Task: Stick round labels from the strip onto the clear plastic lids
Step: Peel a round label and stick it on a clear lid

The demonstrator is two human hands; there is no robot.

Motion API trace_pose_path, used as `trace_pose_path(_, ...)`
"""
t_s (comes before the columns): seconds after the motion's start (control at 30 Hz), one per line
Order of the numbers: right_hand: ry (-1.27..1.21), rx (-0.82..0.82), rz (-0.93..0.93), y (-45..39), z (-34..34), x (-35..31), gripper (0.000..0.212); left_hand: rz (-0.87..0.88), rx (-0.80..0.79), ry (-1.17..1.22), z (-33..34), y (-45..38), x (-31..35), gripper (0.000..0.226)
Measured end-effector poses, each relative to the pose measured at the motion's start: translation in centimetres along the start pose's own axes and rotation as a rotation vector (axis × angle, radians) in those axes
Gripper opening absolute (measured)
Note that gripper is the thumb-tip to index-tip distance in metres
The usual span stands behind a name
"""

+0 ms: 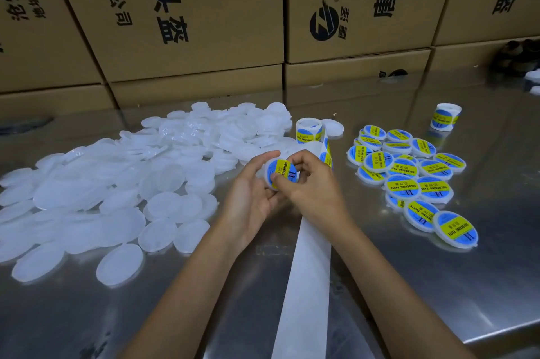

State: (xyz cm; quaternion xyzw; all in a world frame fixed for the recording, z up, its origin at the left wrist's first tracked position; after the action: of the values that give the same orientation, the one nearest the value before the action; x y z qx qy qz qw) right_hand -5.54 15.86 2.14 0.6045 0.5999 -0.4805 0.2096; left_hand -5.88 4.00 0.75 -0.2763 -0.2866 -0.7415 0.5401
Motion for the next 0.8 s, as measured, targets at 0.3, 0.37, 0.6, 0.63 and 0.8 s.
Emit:
trace_pose_path(0.3, 0.220, 0.100, -0.042, 0.7, -1.1, -0.1, 0.066, -0.050, -0.042, 0.212, 0.4, 0.4, 0.4, 0.054)
trace_pose_path(0.37, 0.257, 0.120, -0.031, 0.7, -1.2, -0.1, 0.067, -0.050, -0.061, 0.202, 0.6, 0.5, 0.3, 0.052)
trace_pose_path(0.6, 0.379, 0.174, -0.032, 0.6, -1.9, 0.2, 0.071, -0.047, -0.120, 0.127, 0.7, 0.4, 0.0, 0.038)
trace_pose_path(0.63, 0.409, 0.170, -0.050, 0.6, -1.8, 0.1, 0.070, -0.042, -0.132, 0.091, 0.6, 0.4, -0.1, 0.037)
trace_pose_path(0.8, 0.511, 0.147, -0.178, 0.8, -0.9, -0.8, 0.059, 0.028, -0.133, -0.002, 0.2, -0.1, 0.3, 0.038)
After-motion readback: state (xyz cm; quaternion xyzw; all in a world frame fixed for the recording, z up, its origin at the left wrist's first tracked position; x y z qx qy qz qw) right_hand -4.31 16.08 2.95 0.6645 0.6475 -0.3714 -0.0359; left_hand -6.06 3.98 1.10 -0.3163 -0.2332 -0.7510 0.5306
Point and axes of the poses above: each hand's wrist, its own y-axis away from the middle knuckle, its own z-axis out of the palm, x = y × z, the point moved 7 cm from there along -y, towards the middle knuckle, and after that the axes turned 10 degrees about y, right-handed, at the moved point
